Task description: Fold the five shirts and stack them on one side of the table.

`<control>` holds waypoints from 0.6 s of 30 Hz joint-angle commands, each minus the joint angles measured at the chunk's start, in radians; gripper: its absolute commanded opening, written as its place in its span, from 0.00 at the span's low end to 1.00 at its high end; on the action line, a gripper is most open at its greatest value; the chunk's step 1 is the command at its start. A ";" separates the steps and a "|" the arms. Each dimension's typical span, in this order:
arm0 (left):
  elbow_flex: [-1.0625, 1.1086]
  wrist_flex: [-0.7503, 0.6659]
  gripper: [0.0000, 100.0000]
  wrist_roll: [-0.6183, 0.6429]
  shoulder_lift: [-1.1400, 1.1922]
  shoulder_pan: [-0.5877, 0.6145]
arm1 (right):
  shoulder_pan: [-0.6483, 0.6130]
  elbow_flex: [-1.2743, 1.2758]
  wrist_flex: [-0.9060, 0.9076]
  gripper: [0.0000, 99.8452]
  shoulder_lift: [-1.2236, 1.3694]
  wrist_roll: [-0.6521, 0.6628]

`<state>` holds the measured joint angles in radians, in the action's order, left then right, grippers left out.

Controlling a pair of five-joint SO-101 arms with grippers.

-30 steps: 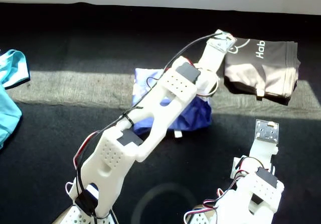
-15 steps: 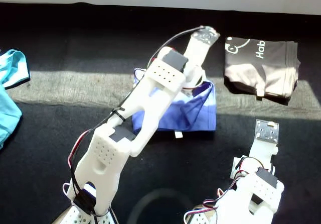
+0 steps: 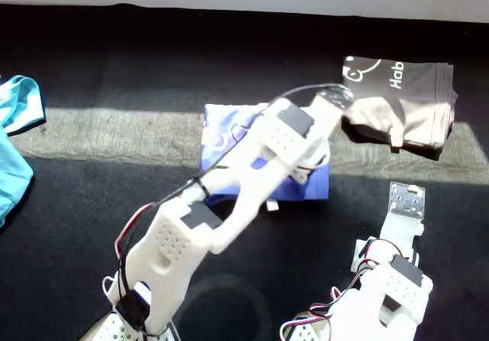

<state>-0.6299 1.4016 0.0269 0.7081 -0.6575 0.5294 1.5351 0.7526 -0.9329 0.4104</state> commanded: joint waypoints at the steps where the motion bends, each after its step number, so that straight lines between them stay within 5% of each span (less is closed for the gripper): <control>1: -0.005 -0.015 0.01 0.008 -0.082 -0.061 | 0.012 0.024 -0.018 0.01 0.001 -0.008; 18: -0.240 -0.204 0.01 0.003 0.021 0.189 | 0.012 0.024 -0.018 0.01 0.001 -0.008</control>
<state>-0.8339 1.2236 0.0284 0.7112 -0.4826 0.5294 1.5351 0.7526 -0.9329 0.4104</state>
